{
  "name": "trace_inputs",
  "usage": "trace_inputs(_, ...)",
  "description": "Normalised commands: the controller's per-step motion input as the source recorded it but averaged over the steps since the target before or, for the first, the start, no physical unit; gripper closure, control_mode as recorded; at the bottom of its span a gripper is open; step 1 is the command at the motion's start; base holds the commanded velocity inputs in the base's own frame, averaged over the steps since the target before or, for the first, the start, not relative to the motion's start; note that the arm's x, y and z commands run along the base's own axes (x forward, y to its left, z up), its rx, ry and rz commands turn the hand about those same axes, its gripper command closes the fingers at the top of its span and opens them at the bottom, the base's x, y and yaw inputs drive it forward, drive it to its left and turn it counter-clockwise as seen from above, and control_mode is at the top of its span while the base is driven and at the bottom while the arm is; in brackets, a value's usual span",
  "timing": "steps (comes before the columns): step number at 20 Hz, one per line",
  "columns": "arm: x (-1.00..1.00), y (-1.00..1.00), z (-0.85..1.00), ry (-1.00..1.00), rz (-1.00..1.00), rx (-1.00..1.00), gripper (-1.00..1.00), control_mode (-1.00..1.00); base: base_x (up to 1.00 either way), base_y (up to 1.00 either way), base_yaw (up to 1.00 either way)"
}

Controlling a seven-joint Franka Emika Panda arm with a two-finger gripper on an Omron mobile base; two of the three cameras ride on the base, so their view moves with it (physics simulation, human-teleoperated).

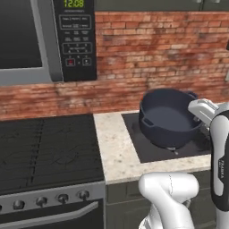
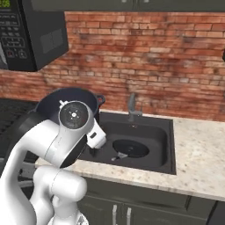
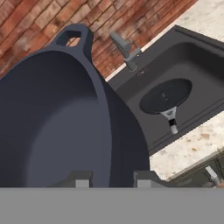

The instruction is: Move the pot and pan from the stove into the sink.

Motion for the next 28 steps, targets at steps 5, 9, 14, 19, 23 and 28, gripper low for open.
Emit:
trace_inputs(5,0.0,0.0,0.0,0.0,0.0,0.0,1.0,1.0,0.02,-0.75,0.01)
trace_inputs(9,0.0,0.0,0.0,0.0,0.0,0.0,1.0,1.0,0.0,-0.53,0.0)
trace_inputs(14,0.0,0.0,0.0,0.0,0.0,0.0,1.0,-1.0,0.0,-0.05,0.0)
trace_inputs(19,0.0,0.0,0.0,0.0,0.0,0.0,1.0,-1.0,0.0,0.0,0.0)
trace_inputs(23,0.01,-0.06,-0.17,0.0,0.02,-0.01,1.0,-1.0,0.0,0.0,0.0)
trace_inputs(28,0.0,-0.1,-0.38,0.03,0.06,-0.03,1.0,-1.0,0.0,0.0,0.0)
